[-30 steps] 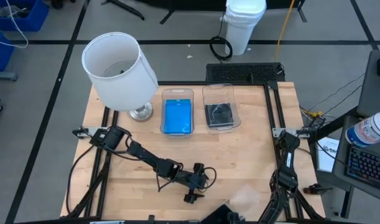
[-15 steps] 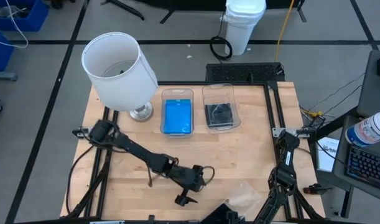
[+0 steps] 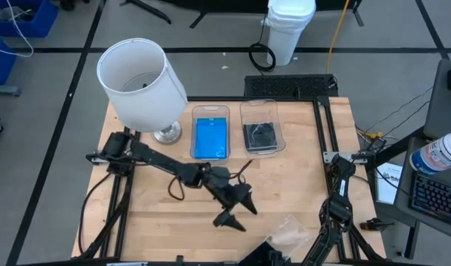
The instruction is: Pick & place jewel cases by type
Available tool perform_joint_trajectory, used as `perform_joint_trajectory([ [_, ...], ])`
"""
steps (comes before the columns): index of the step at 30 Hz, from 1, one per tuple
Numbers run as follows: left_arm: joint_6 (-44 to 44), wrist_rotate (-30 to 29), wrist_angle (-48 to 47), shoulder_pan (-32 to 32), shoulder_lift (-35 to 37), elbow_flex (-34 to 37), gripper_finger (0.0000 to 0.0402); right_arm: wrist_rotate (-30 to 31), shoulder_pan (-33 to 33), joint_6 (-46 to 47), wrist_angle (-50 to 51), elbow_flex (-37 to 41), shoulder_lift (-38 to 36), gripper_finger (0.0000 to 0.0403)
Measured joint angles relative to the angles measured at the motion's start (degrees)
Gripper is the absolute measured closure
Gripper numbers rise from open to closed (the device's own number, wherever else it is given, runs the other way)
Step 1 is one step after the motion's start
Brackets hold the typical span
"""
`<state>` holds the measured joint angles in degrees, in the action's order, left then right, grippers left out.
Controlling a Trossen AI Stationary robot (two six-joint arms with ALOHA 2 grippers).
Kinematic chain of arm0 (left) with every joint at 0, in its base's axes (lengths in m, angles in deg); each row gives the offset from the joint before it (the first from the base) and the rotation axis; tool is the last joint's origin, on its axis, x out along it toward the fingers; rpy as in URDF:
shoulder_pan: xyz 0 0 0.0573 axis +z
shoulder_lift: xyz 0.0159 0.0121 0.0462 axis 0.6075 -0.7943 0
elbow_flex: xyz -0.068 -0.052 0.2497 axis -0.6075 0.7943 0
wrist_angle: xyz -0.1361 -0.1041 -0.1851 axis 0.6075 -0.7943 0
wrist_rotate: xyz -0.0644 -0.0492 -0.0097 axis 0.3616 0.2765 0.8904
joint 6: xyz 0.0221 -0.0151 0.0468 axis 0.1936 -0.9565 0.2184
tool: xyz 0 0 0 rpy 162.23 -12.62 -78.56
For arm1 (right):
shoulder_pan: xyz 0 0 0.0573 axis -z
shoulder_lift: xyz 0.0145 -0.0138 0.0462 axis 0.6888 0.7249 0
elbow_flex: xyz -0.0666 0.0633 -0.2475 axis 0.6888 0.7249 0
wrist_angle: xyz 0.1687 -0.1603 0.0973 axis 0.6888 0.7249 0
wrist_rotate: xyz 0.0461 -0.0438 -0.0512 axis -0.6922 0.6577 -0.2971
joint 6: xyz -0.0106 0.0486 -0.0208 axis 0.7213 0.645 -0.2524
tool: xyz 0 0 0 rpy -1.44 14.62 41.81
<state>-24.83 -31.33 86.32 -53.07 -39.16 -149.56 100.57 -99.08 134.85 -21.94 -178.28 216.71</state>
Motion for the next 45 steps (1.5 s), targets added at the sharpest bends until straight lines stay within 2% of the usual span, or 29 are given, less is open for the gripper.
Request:
perform_joint_trajectory([
  [5,-5.91,1.97,2.52,2.04,-3.36,0.02,0.0009,0.49,-0.28,-2.60,-2.44,2.27,-0.25,0.0403],
  [12,-7.62,-0.03,5.15,0.90,-8.46,-2.25,0.0009,1.35,-0.36,-7.20,-3.21,2.90,-0.33,0.0403],
  [18,-7.39,-1.41,0.70,0.99,-14.19,-10.13,0.0009,1.34,-0.36,-9.51,-3.27,2.92,-0.33,0.0403],
  [28,-5.27,1.95,-7.53,1.19,-22.93,-22.38,0.0009,2.42,-0.36,-12.04,-3.41,2.94,-0.33,0.0403],
  [33,-4.23,1.29,-7.74,0.92,-23.70,-24.06,0.0009,2.60,-0.36,-14.44,-3.82,3.01,-0.33,0.0403],
  [41,-1.31,-5.90,-11.06,1.01,-23.87,-24.04,0.0009,3.95,-0.36,-16.27,-4.49,3.09,-0.22,0.0403],
  [45,-1.78,-6.02,-10.20,0.93,-24.77,-24.02,0.0009,5.15,-0.38,-18.41,-4.98,3.16,-0.16,0.0403],
])
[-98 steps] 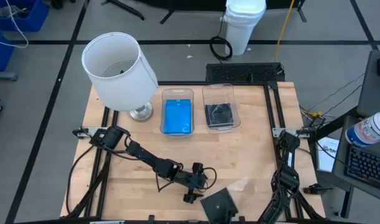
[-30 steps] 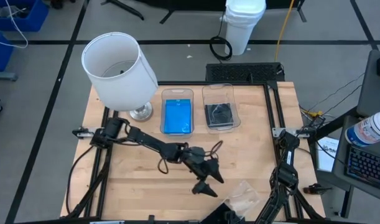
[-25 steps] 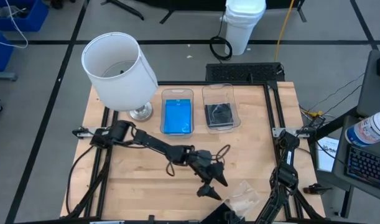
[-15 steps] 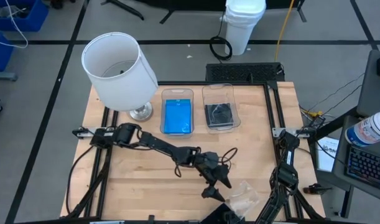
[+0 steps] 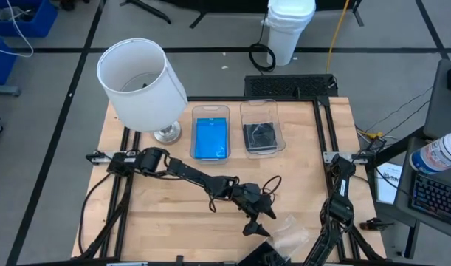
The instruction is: Pick & place jewel cases by type
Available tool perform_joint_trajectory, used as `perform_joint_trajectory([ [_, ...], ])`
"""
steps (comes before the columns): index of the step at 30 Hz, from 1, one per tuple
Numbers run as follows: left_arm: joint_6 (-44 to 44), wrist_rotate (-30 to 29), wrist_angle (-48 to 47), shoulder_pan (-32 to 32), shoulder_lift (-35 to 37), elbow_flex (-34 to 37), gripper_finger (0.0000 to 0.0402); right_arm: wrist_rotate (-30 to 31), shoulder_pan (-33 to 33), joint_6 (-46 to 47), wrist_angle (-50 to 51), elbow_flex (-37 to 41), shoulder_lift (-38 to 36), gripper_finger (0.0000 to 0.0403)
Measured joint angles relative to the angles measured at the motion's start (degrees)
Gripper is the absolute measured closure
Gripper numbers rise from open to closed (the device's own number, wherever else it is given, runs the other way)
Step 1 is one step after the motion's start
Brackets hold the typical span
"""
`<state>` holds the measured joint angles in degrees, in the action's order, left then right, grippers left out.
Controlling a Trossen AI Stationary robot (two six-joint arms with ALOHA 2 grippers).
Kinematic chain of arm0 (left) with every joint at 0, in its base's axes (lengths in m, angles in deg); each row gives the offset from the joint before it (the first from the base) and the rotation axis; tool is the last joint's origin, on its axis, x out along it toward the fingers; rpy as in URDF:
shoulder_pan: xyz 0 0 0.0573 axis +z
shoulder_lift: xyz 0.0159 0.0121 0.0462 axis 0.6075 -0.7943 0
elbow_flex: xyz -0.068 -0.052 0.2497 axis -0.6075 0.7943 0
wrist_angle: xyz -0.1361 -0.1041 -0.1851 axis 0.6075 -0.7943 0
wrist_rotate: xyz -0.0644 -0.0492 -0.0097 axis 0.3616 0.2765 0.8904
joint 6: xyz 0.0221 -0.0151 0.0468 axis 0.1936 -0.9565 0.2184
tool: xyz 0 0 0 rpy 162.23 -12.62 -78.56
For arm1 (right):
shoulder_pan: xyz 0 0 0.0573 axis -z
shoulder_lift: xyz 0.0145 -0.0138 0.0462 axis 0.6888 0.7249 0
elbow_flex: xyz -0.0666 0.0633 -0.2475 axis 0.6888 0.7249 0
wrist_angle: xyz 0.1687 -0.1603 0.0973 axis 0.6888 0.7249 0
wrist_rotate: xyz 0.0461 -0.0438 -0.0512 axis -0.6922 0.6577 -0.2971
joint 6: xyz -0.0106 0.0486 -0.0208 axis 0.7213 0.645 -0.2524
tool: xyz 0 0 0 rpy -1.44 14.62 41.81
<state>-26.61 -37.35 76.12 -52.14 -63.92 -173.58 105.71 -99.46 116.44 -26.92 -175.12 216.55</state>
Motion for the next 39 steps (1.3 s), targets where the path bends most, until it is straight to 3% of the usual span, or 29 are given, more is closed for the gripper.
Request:
perform_joint_trajectory([
  [5,-0.24,-0.02,2.06,-0.76,-0.74,-0.03,0.0009,1.27,-0.03,-1.56,-0.36,0.04,0.08,0.0403],
  [17,5.13,-9.24,3.13,-4.61,-1.59,-0.13,0.0009,4.74,0.08,-2.30,-1.28,0.04,0.16,0.0403],
  [25,5.25,-7.85,-6.52,-4.56,-8.99,-12.73,0.0009,7.29,0.39,-3.37,-3.99,0.09,0.33,0.0403],
  [30,7.12,-7.55,-12.51,-4.64,-10.23,-16.49,0.0012,8.72,0.41,-3.10,-6.30,1.51,0.10,0.0403],
  [34,8.42,-7.07,-12.93,-4.73,-10.22,-16.72,0.0057,8.40,0.41,-3.30,-8.46,2.95,-0.08,0.0403],
  [39,8.74,-5.48,-14.10,-4.74,-10.21,-16.74,0.0187,7.66,0.41,-3.53,-8.90,2.99,-0.16,0.0403],
])
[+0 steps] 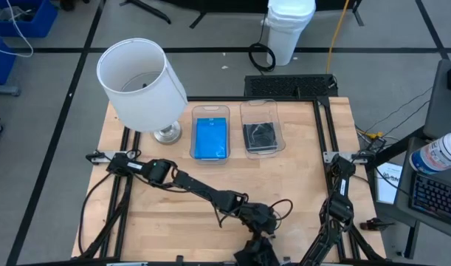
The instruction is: Pick & place jewel cases by type
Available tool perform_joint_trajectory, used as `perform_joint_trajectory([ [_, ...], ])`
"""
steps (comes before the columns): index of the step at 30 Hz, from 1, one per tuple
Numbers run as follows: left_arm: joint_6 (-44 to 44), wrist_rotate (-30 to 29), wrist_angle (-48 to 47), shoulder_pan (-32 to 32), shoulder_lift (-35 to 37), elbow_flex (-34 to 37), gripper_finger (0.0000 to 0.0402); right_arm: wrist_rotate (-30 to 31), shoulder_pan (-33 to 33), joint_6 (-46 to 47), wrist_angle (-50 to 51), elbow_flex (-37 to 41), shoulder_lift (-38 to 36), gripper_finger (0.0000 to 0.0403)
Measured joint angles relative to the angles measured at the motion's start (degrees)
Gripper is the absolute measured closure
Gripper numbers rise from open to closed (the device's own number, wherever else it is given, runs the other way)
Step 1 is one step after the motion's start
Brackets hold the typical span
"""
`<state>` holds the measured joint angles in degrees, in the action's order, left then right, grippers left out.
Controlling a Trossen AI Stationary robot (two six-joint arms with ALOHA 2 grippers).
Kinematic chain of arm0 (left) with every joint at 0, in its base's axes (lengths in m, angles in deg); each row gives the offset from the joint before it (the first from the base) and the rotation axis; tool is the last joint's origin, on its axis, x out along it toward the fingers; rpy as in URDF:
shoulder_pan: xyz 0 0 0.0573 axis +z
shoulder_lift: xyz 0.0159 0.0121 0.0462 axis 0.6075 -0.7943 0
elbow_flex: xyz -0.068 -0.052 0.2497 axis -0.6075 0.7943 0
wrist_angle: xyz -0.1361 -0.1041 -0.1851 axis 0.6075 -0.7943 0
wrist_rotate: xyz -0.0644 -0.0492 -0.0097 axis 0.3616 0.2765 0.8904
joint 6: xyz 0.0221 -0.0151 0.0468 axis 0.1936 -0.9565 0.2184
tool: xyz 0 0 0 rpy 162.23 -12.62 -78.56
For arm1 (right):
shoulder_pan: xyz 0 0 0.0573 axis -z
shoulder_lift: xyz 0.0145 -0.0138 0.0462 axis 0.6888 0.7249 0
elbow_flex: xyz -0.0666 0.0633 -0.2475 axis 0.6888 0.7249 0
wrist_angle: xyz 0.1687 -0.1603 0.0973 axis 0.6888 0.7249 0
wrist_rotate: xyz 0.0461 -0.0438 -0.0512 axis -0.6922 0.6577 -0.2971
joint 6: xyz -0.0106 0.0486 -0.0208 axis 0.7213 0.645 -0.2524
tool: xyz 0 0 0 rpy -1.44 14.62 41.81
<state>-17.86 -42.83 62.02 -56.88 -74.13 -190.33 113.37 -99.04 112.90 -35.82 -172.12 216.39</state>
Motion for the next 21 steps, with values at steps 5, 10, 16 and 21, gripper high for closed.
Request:
perform_joint_trajectory([
  [5,1.30,4.03,0.28,0.21,0.05,0.00,0.0337,-1.07,0.00,0.22,-0.01,0.27,-1.04,0.0403],
  [10,0.80,7.29,0.26,0.96,0.31,-0.10,0.0362,-1.51,-0.02,0.05,0.22,0.42,-2.73,0.0403],
  [16,2.47,5.71,-0.72,2.03,1.18,0.00,0.0349,-1.79,-0.21,-0.55,1.78,0.72,-5.52,0.0403],
  [21,4.91,4.41,-1.67,3.65,2.65,0.04,0.0360,-2.66,-1.35,-3.20,3.09,0.92,-9.90,0.0385],
])
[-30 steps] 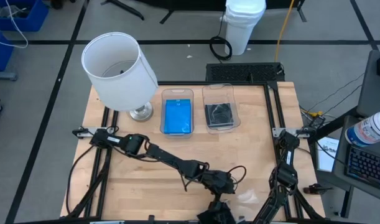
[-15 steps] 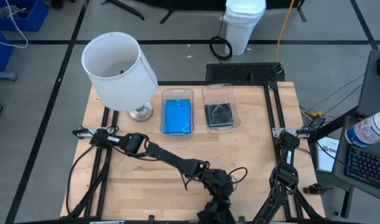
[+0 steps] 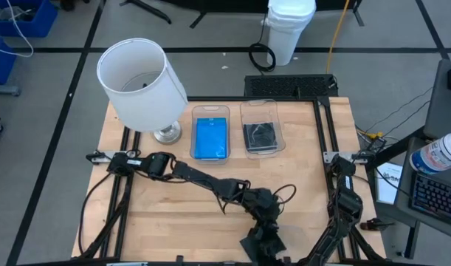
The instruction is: Pick & place jewel cases by type
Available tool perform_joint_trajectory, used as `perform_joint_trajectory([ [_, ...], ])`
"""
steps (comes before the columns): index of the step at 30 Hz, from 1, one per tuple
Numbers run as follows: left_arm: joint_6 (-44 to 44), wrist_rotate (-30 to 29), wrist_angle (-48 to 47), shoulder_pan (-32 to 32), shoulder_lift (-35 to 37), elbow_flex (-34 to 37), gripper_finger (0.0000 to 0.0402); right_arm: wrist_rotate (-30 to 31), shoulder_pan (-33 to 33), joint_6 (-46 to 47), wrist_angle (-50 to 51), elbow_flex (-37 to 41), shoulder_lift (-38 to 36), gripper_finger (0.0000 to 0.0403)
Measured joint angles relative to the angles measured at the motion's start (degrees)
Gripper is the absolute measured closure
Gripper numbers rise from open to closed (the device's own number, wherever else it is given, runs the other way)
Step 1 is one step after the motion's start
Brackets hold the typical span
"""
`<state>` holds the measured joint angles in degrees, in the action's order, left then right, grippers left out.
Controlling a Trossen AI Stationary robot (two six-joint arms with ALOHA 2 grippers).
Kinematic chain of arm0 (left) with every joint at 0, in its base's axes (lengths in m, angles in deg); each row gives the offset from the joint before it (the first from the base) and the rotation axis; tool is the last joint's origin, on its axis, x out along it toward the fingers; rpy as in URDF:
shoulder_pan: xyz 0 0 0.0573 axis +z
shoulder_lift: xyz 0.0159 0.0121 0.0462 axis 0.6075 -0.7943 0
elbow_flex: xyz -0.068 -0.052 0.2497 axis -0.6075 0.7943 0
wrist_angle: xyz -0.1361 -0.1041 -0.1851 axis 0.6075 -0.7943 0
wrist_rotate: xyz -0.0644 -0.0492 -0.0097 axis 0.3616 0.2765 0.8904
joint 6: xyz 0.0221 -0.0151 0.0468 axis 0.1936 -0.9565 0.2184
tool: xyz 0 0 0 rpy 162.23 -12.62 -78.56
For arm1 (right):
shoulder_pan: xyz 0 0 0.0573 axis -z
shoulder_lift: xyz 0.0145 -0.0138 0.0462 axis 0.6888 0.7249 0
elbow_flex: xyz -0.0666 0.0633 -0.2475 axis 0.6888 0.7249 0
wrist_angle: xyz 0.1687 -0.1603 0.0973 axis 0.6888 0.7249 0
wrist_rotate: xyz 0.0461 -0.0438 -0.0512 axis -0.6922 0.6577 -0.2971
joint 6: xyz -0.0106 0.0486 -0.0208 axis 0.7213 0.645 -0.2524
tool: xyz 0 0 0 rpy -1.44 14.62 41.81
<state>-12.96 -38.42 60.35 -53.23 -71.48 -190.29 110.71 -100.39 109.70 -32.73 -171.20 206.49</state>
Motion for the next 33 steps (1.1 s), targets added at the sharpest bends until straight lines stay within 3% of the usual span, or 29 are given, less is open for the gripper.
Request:
perform_joint_trajectory([
  [10,6.49,-2.05,-6.19,2.56,3.68,-0.02,0.0358,-5.72,-2.83,11.81,1.12,-0.07,-9.35,0.0313],
  [18,12.92,-4.47,-13.17,3.00,8.48,0.01,0.0360,-9.14,-6.95,19.51,-2.35,-0.07,-14.79,0.0299],
  [25,19.12,-11.44,-21.42,3.04,14.04,0.01,0.0359,-8.88,-11.25,23.42,-8.18,-0.20,-17.80,0.0298],
  [33,19.60,-11.37,-23.50,3.49,18.47,0.07,0.0372,-2.33,-15.75,23.95,-12.45,-0.18,-18.30,0.0298],
])
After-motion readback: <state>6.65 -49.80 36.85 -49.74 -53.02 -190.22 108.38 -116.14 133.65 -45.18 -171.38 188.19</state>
